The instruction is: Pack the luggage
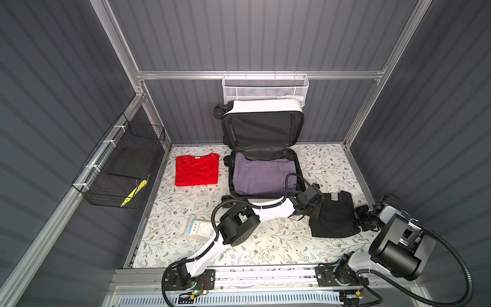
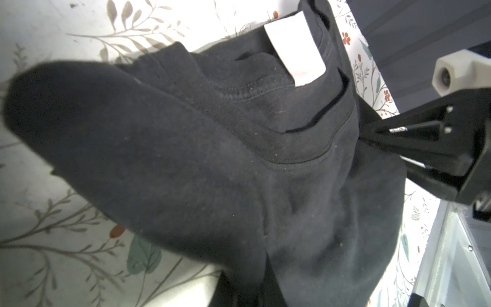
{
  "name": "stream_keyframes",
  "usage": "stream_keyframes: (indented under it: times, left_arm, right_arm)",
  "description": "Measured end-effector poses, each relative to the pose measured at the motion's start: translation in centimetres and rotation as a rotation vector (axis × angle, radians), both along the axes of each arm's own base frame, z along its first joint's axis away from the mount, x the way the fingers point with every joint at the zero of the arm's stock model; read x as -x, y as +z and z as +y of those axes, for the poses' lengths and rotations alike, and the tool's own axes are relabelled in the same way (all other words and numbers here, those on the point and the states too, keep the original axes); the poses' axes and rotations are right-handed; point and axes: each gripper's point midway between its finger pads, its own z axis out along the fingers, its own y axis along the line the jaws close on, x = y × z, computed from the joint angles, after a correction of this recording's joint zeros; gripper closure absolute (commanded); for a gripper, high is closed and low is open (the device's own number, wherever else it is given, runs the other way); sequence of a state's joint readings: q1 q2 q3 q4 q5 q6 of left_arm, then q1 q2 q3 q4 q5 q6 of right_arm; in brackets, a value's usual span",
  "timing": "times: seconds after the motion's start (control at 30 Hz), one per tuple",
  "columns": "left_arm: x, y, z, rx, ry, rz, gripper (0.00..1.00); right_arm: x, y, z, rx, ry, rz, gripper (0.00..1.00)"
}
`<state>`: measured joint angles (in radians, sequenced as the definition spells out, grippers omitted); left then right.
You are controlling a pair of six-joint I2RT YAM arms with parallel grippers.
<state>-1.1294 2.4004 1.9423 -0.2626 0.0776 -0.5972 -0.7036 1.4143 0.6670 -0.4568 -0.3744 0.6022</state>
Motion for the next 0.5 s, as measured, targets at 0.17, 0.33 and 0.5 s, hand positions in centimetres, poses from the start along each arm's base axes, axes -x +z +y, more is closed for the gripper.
stream_keyframes:
  times: [0.17,0.33,0.5]
  left_arm:
    - [-0.1,1.6,-0.7,0.029,-0.011,-0.001,1.00]
    - [-0.5,4.1,-1.5,0.071,-0.023,-0.015,1.00]
    - [-0.8,6.7,-2.0,0.099,-0.038,-0.049,1.00]
  right_arm:
    - [-0.2,1.3,0.6,-0.013,-0.014,-0.058,1.00]
    - [-0.9,4.4,1.0,-0.002,-0.040,-0.170,1.00]
    - [-1.4,7.1,1.3,-0.005,-0.076,-0.261,1.00]
